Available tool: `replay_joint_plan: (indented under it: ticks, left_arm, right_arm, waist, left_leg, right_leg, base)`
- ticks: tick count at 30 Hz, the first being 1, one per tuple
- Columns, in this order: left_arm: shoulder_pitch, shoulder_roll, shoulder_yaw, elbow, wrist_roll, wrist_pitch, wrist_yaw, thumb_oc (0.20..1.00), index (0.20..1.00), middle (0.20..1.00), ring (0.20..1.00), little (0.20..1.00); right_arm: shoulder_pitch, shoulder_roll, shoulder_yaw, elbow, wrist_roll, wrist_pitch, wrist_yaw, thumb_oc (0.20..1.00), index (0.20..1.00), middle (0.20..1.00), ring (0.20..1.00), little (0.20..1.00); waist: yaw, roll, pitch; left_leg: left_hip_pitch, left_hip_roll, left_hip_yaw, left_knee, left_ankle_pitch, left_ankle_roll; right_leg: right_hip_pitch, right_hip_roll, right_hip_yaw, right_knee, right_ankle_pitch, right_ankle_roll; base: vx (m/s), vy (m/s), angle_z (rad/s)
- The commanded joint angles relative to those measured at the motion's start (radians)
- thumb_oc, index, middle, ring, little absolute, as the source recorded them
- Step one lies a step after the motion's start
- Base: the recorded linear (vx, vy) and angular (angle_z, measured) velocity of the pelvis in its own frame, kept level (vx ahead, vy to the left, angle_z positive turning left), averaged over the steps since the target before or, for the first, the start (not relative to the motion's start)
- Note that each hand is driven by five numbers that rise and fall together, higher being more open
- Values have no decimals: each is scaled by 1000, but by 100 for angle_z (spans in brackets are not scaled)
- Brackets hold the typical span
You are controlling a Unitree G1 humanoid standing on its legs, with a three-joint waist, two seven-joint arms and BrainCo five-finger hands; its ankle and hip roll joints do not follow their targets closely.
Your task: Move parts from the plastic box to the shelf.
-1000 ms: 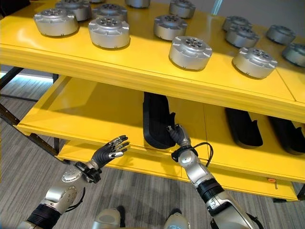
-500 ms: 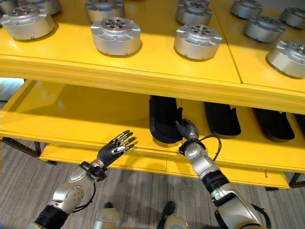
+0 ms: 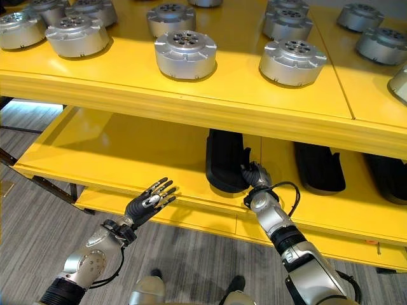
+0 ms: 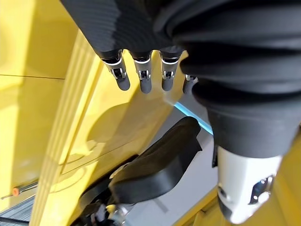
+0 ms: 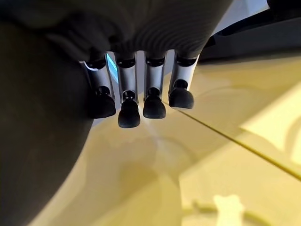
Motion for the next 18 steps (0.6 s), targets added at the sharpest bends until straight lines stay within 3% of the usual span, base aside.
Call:
replay_joint_plan:
  ticks: [1,11,18]
  left_arm:
    - [-47,19,-60,-36,-2,-27,-24,1000,1000,1000,1000,1000]
    - [-153,35,-120,-49,-8,-72,6,1000,1000,1000,1000,1000]
    - [-211,45,-147,-64,-15,-110,45,1000,1000,1000,1000,1000]
  right_arm:
    - [-161,-21,-29,-13,-17,-27,-62,200,200,200,200,200]
    - [-310,-39,-17,101,17,-12,-136,200,200,200,200,200]
    - [-364,-40,4,139,41,5,-163,200,200,200,200,200]
  waist:
    - [36,-6,24]
    - [45,30,122]
    - [50,25,163]
  left_leg:
    - [-88,-12,-36,62,30,54]
    - [-192,-9,-35,106,43,50]
    - [-244,-1,-37,138,44,52]
  right_leg:
    - [25,-62,20,148,-111,80]
    - [-60,-76,19,189,-113,80]
    - [-109,-82,18,223,-109,80]
  base:
    - [-83,-30,7]
    - [-113,34,3]
    - [-73,14,2]
